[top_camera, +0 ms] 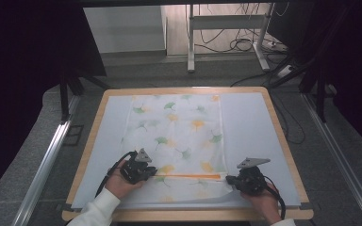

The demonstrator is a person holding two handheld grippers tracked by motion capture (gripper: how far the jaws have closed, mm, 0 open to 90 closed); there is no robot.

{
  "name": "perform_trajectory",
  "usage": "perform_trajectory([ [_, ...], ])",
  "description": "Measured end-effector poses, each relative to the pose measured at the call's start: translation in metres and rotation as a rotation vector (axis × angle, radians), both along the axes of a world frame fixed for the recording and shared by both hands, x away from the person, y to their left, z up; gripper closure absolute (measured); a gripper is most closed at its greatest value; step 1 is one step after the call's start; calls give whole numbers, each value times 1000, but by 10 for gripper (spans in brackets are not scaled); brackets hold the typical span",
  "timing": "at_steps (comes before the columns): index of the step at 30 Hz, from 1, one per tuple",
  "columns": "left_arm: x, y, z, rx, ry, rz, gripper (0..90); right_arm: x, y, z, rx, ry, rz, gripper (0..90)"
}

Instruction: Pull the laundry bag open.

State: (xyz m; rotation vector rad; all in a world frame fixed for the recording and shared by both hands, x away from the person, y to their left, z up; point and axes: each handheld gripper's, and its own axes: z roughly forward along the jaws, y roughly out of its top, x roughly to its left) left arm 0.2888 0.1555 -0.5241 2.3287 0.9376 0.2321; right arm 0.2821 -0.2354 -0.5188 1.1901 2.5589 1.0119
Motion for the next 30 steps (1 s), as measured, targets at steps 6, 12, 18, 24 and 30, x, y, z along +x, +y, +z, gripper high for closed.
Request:
perform_trajectory([
  [6,-1,8,-1,0,2,14,847,0,0,0,-1,0,-2,896],
  [12,-4,17,-1,8,0,26,847,0,0,0,-1,-1,-2,896],
  [18,-5,27,-1,10,2,44,847,0,0,0,-1,-2,-2,895],
  [24,-6,30,-1,20,-3,50,847,0,0,0,-2,-5,1,895],
  [30,-7,34,-1,15,1,49,847,0,0,0,-2,-5,1,895],
])
